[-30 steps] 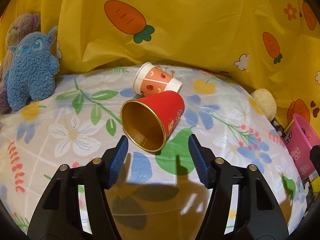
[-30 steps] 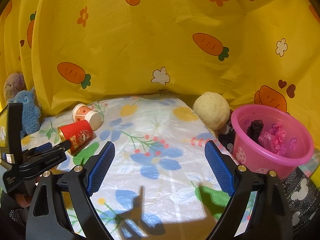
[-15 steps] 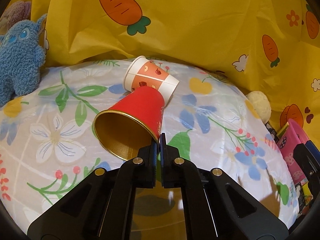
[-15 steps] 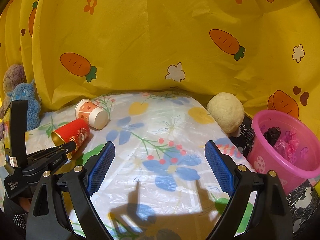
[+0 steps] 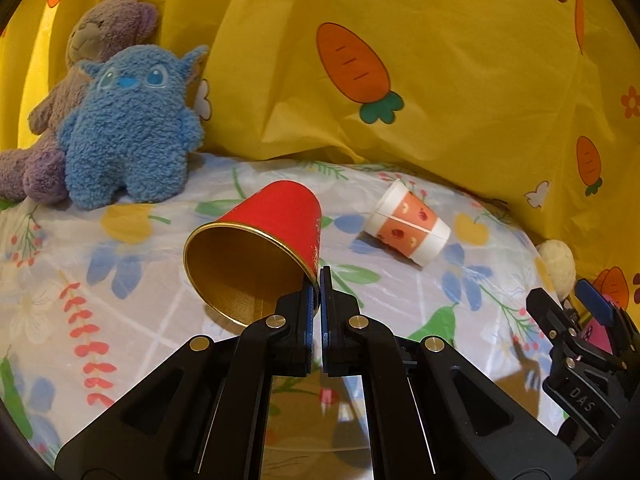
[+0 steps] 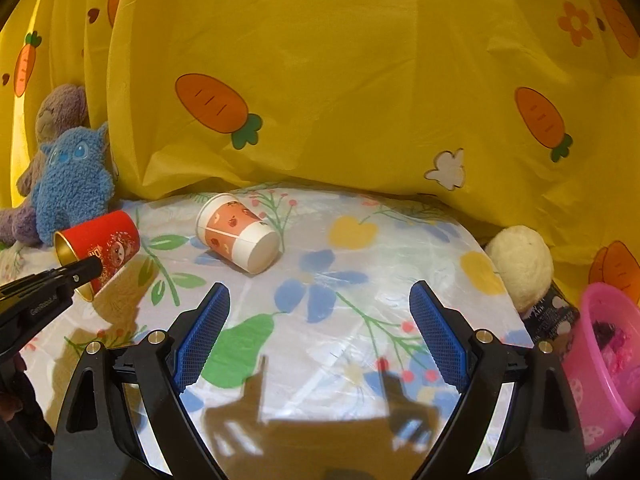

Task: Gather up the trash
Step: 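Grasp the red cup rim with the left gripper while the right gripper grasps the orange-white cup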

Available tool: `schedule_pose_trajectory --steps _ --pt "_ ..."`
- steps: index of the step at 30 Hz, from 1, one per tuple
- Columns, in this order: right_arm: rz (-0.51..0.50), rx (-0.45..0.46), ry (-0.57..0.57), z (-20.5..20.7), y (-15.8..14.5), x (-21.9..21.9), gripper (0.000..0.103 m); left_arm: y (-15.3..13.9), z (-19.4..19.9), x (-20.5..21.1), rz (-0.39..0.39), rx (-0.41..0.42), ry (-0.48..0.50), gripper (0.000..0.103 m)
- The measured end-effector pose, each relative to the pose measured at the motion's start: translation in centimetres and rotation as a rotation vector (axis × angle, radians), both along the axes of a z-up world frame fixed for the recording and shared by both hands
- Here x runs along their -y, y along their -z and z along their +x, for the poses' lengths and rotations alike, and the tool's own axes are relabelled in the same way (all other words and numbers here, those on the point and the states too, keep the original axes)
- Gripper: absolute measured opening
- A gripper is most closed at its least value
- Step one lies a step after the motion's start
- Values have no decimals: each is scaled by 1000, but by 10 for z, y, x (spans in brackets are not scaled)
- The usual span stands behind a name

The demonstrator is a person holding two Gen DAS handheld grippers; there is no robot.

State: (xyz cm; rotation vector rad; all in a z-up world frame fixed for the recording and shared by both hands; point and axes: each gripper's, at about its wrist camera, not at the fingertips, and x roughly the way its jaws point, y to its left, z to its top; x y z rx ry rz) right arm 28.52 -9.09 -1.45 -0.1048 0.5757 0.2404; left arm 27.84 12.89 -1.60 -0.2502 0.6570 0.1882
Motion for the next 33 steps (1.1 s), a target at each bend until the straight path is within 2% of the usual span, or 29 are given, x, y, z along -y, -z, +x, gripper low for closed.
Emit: schedule_pose_trajectory --steps 8,20,25,30,33 --pt "-57 -61 -130 59 24 -53 89 0 -1 -20 -51 0 -36 2" --pt "-100 -129 -227 110 44 -87 89 5 2 -19 -67 -18 -24 2" --pt "-113 -170 -246 117 53 -93 68 6 4 -17 -61 -28 -15 2" --pt "-102 -162 -268 111 53 -91 59 6 4 -16 -57 -32 -10 2" --pt "-89 -152 -279 104 51 -90 57 7 5 -15 -55 -35 -7 2"
